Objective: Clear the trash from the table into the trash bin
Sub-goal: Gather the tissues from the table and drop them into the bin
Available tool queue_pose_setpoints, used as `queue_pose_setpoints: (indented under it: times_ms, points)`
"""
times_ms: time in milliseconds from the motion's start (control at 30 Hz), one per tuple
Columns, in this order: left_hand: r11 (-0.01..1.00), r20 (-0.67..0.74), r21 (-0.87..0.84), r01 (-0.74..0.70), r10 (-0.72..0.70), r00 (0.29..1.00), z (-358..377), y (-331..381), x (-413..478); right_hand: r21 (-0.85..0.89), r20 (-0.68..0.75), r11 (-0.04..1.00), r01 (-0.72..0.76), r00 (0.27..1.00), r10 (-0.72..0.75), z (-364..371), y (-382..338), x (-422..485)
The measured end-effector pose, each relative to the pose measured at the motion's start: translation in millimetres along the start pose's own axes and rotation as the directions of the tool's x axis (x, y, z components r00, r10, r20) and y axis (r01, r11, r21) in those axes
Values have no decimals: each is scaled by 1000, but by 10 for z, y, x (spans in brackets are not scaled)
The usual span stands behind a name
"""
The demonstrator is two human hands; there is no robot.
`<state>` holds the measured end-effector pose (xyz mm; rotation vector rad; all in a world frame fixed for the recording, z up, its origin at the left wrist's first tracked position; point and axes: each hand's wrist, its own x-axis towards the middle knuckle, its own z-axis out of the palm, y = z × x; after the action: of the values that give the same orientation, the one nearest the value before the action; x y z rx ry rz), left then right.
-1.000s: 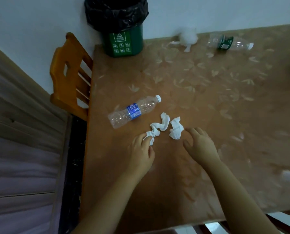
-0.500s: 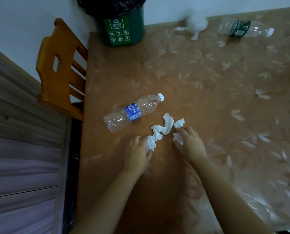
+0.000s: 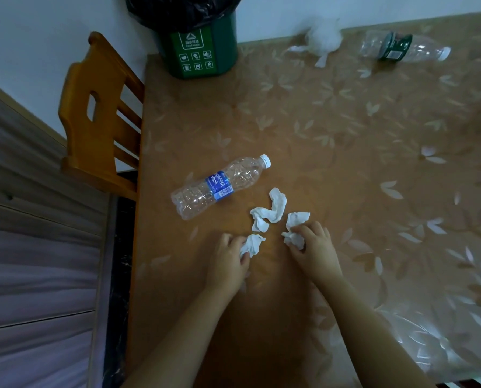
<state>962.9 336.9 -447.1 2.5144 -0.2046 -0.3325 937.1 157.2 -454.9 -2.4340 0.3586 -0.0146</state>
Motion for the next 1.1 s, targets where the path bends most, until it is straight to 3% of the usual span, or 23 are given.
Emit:
queue_pose_setpoints:
  times_ms: [200, 433, 800, 1100]
  points:
    - [989, 53, -114, 96, -90, 994, -33, -22, -144, 97, 1, 995, -33, 999, 33, 8, -48, -105]
    - [953, -62, -284, 107, -129, 990, -204, -30, -302, 123, 5, 992, -25, 1000, 25, 12, -226, -255]
    - [899, -281, -437, -14, -122, 952, -996, -335, -833, 116, -120, 965, 234, 968, -220, -60, -1268, -523]
    - [866, -418, -497, -56, -183, 890, -1940, -1251, -1488, 95, -24, 923, 374, 928, -373, 463, -2523, -968]
